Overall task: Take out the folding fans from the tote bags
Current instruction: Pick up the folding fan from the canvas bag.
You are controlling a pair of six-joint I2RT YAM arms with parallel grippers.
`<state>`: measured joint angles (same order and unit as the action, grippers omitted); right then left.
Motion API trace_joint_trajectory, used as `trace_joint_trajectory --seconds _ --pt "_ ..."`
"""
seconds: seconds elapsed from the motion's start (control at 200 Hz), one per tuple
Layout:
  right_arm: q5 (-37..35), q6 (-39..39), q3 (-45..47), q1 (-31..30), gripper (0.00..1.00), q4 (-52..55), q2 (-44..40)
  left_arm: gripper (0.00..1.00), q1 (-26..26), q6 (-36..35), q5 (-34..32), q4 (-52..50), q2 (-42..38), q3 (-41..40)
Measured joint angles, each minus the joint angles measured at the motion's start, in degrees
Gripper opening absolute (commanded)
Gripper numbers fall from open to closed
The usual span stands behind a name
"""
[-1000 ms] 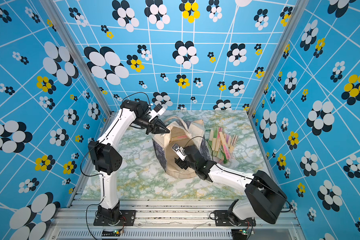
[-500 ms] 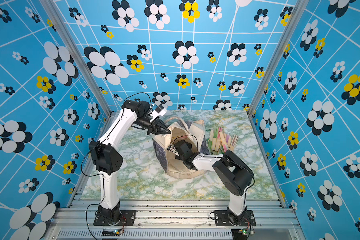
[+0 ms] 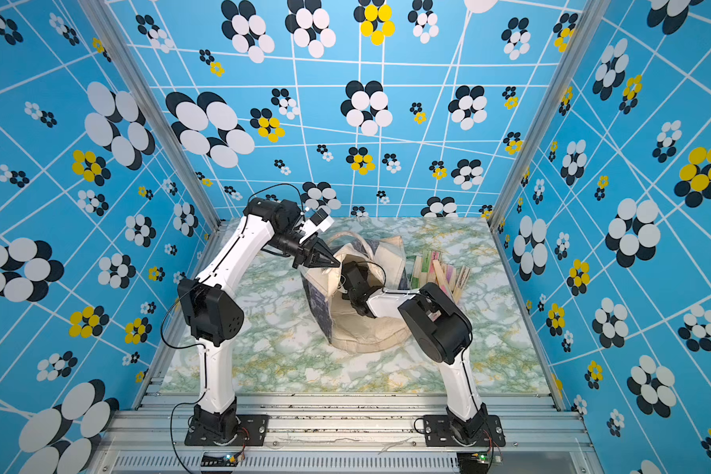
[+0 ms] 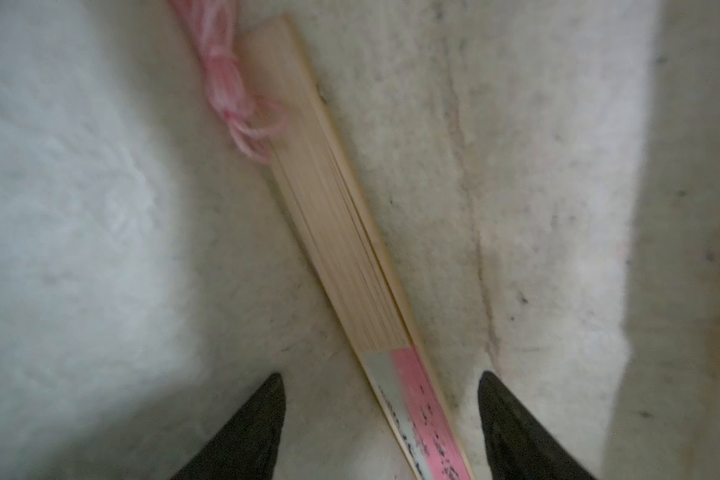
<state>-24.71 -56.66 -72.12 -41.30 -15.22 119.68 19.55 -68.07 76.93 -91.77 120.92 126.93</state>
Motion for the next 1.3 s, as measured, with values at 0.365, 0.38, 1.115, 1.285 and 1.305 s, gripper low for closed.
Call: trace_joint_trajectory --seconds 0.365,0.38,1.115,1.285,1.305 --pt "2.6 -1.7 -13.2 0.3 0.45 9.6 7.8 0.00 2.9 1.0 -3.9 0.0 -1.2 -1.3" --pt "2.5 -1.7 -13.6 0.3 0.44 10.0 7.9 0.00 3.0 1.0 -4.1 0.0 -1.4 -1.4" --pt "3.9 4.9 4.0 -1.2 0.06 0.9 -3.0 0.00 -1.2 1.5 -2.5 0.0 -3.0 -1.1" --pt "2.5 6.6 9.3 -3.7 0.02 -4.2 -5.9 0.00 -1.6 1.7 -1.9 0.0 -3.0 -1.0" --pt "2.3 6.7 9.9 -3.9 0.01 -4.9 -6.2 0.00 -1.6 1.7 -1.9 0.0 -3.0 -0.9"
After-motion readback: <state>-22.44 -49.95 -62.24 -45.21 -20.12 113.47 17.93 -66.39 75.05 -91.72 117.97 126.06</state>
